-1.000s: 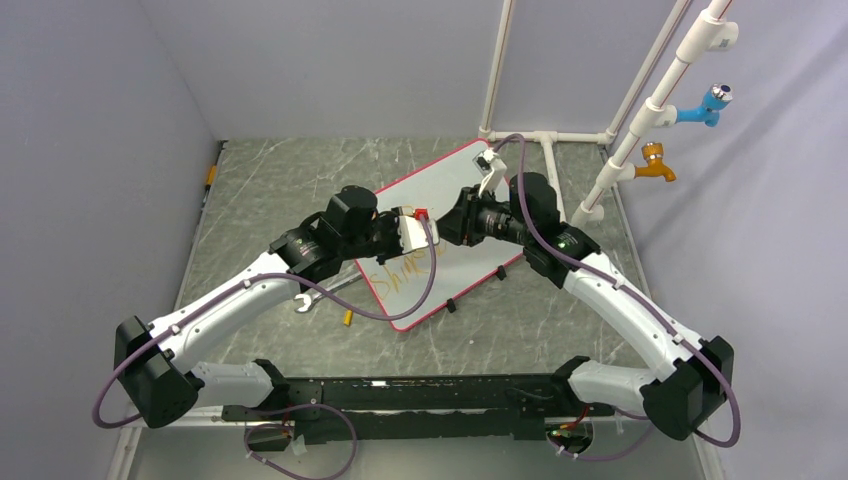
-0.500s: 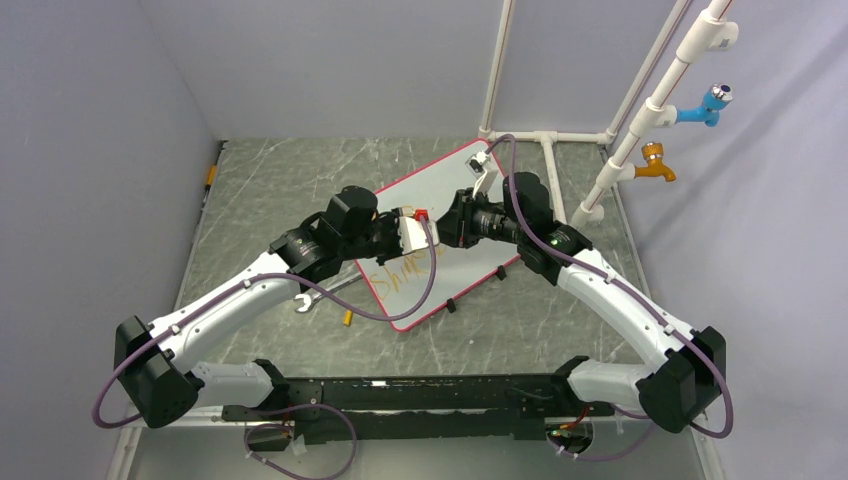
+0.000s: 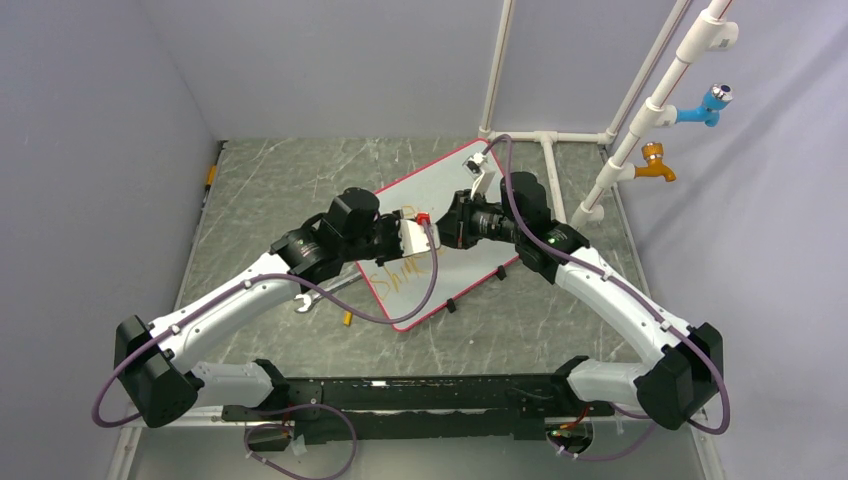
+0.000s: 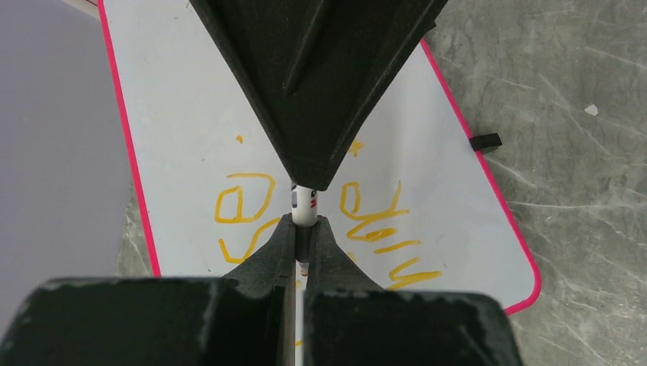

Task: Write a sentence on the whiteboard
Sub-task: Pass from the left arm to the right, then hold the whiteboard at the center of the board.

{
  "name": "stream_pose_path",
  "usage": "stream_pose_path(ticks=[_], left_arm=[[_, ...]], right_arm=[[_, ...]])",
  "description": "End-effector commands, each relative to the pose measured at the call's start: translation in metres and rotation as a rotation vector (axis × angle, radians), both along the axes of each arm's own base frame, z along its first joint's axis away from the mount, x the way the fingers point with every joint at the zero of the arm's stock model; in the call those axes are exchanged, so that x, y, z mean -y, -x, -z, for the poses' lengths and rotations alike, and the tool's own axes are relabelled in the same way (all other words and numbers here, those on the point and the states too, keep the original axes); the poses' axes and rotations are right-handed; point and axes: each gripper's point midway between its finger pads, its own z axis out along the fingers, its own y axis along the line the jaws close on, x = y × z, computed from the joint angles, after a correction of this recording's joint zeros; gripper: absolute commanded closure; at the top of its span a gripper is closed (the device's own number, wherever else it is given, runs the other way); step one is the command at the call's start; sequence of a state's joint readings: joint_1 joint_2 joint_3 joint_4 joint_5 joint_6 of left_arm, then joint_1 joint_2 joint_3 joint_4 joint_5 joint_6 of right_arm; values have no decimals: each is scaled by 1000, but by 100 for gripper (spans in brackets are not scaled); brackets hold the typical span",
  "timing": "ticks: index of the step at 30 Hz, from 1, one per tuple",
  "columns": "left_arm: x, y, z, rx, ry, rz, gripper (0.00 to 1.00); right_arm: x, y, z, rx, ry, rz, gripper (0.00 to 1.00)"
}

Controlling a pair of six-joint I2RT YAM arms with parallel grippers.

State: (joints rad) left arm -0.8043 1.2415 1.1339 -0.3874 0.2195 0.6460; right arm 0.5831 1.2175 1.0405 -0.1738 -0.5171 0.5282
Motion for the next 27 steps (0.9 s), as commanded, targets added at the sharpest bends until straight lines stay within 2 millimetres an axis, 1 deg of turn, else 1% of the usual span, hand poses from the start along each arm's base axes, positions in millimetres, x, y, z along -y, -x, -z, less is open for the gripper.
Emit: stream_pose_path(ticks=[1,3,4,5,8,10,13,16,18,22,23,24,26,27], left_arm=[[6,5,-21,54,38,36,81],[4,5,-22,57,33,27,50],[2,4,-22,62,31,20,37],[1,3,-22,67,27,10,29],[-6,1,-25,87,23,-17,16],[-12,-2,-29,87,38,-36,10],[-18,-14,-39,39,85,-95,6],[-25,-34,-52,-93,139,-178,6],[-30,-52,-53,-202,178,-245,7],[-38,-85,-56,-318,262,-301,8],[-40,-94,-52,-349,271,-324,9],[-42,-101,-56,-367,290,-341,11],[-49,-117,-55,-430,320,-381,17],[-51,-124,-59,-452,333,-384,19]], right_arm=[[1,-1,1,17,6,4,100],[6,-3,2,29,27,32,100],[10,-5,3,35,43,56,100],[16,-8,4,37,59,86,100],[40,-18,4,20,40,154,100],[60,-24,5,12,23,208,100],[87,-31,8,26,47,289,100],[102,-31,13,49,105,344,100],[108,-30,18,56,132,366,100],[117,-28,24,76,155,401,100],[119,-27,25,83,158,407,100],[121,-27,27,85,164,415,100],[124,-27,29,96,172,428,100],[125,-27,29,100,176,435,100]])
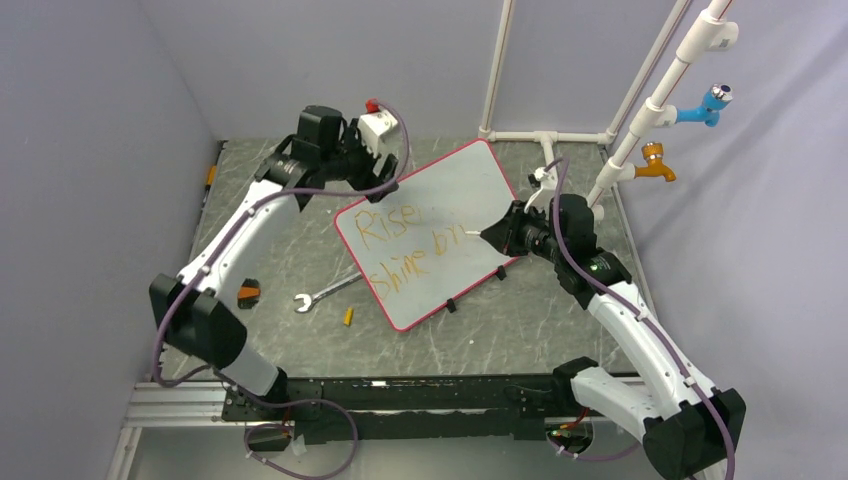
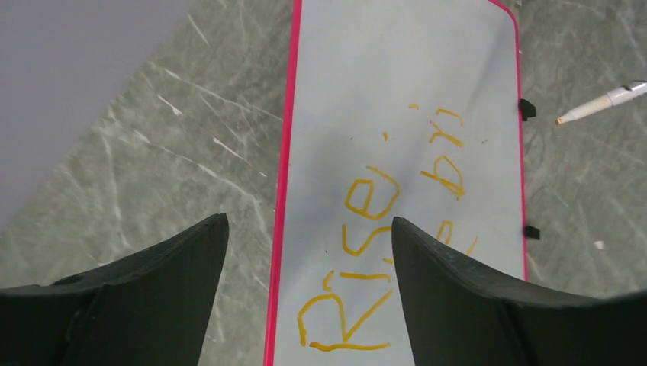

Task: Write a sentence on the whiteboard
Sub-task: Hold the whiteboard at the center of the board.

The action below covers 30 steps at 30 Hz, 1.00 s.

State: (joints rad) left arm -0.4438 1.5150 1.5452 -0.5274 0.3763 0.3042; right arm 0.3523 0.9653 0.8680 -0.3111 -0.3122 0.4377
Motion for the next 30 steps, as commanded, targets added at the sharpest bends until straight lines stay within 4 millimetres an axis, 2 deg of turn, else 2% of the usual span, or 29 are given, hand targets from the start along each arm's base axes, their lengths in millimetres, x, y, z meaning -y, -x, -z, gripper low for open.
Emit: stream_pose_path(ticks=[1,3,7,12,17,24,30], left_arm=[[0,-14,-9,-171,134,-10,22],[-4,-28,5,-257,163,-11,26],[-6,-37,16,-411,278,100,28],[-3,-50,42,-534,321,144,33],[7,-47,53,-624,378,205,35],[16,-39,69,-684,378,224,52],[21,-39,82,-704,349,203,64]], right_arm=[[11,-3,-1,47,40,46,100],[11,-1,0,53,39,41,100],[10,-1,2,52,39,33,100],[10,-1,2,55,43,32,100],[13,-3,2,66,58,42,100],[24,-8,4,86,93,101,100],[26,-9,8,83,101,107,100]])
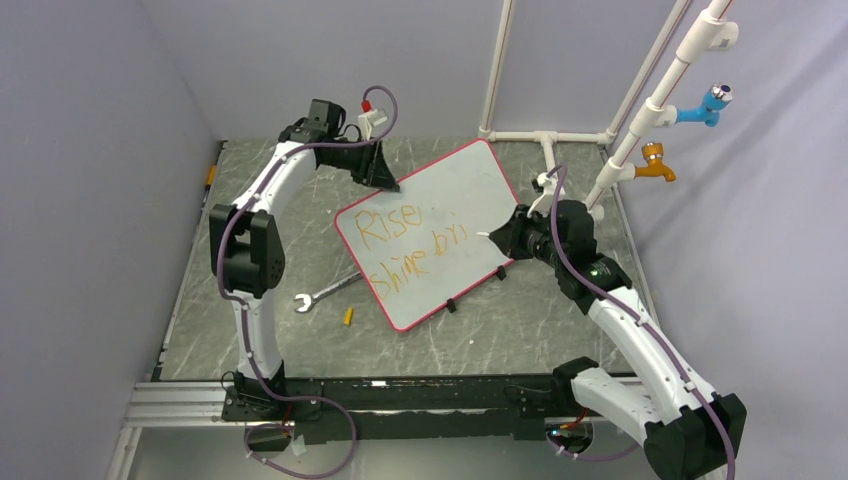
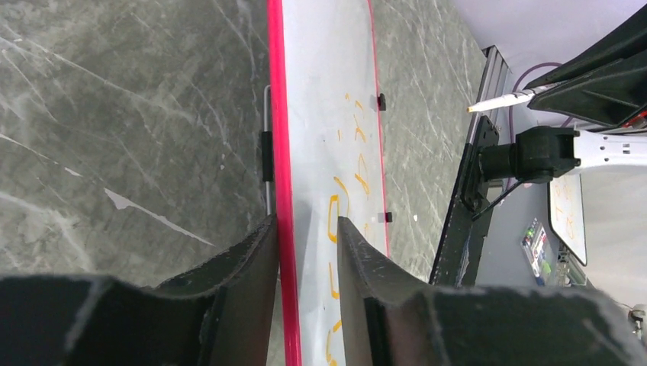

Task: Write a sentence on the whiteboard
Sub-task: Hold the whiteboard at the center of the board.

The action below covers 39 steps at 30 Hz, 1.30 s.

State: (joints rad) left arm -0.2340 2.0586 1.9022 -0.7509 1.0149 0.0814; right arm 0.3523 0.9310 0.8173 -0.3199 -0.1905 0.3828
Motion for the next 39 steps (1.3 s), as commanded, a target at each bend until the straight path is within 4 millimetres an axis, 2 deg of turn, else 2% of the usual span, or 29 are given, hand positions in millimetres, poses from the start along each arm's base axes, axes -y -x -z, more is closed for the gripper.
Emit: stream_pose_path(ticks=[1,4,13,17,25,39], left_arm=[[7,4,-3,-14,15,20,65],[7,3,1,-26,9,16,70],[11,6,7,-39,-5,28,71],[13,8,9,-33,-20,30,86],[13,11,5,7,-39,37,100],[17,15,-5,68,-74,36,100]], right_arm=[[3,-4,-10,62,6,13,100],[3,-4,-11,67,2,13,100],[7,-20,-14,114,7,59,100],[8,-31,-7,115,13,90,100],[7,-51,3,110,22,125,100],[1,-62,29,67,28,119,100]])
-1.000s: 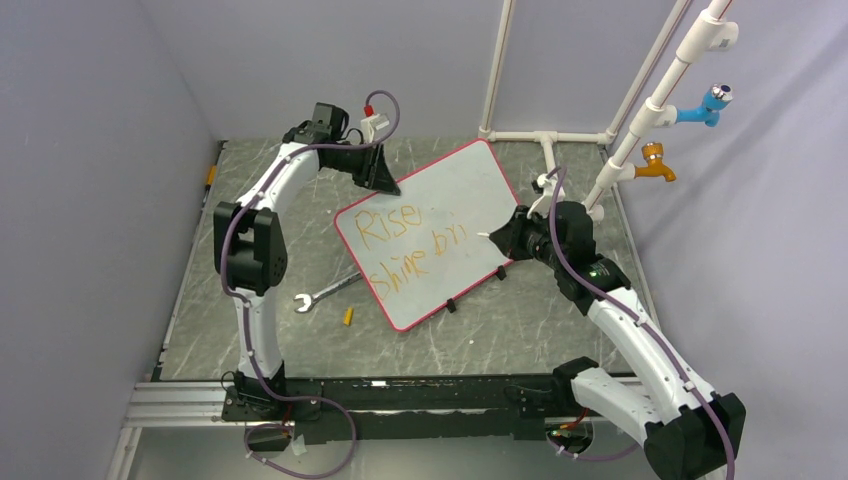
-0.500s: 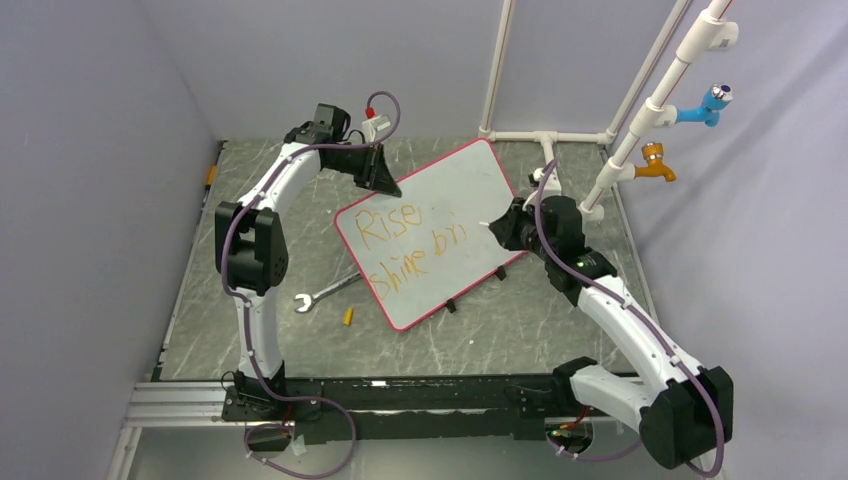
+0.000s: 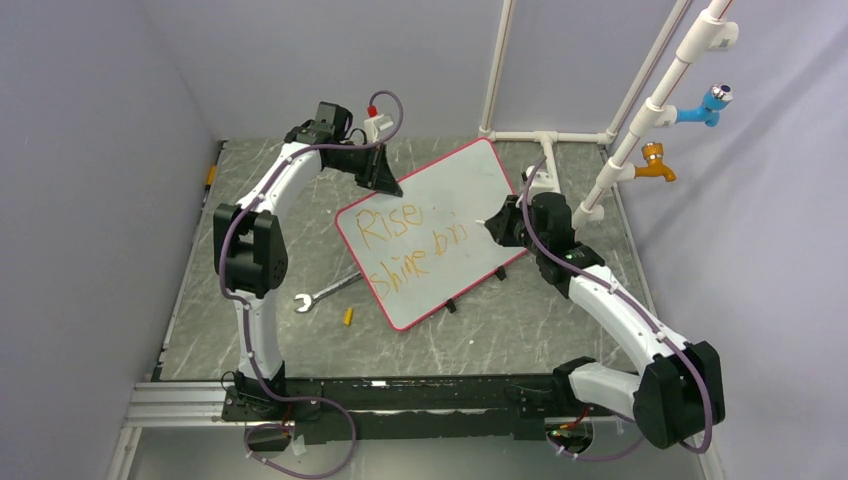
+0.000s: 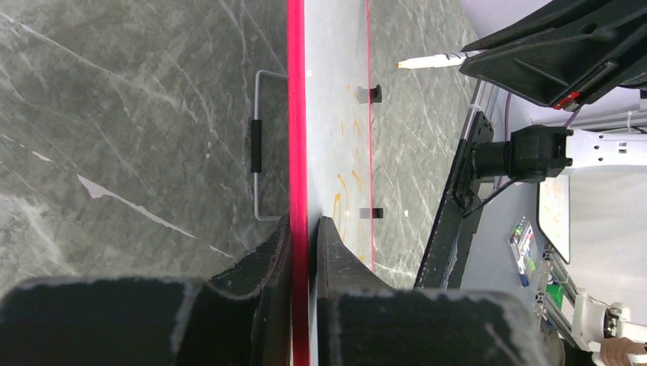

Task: Write a sentence on the whiteboard
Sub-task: Hold the whiteboard at the center of the board, then write a sentence on the whiteboard.

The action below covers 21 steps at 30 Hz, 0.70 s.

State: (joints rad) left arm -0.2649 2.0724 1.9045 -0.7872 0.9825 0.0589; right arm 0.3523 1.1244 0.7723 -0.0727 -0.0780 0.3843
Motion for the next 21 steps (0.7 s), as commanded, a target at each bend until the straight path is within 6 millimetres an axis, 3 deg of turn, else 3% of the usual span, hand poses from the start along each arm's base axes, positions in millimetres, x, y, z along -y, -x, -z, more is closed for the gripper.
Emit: stream_pose_path(ticks=[1,21], left_arm=[[7,6,-16,129,-38,38,100],[8,8,-17,147,-57,41,100]], right_arm=[[0,-10,-4,40,-9,16,100],[-10,-35,5,36,-4,14,100]])
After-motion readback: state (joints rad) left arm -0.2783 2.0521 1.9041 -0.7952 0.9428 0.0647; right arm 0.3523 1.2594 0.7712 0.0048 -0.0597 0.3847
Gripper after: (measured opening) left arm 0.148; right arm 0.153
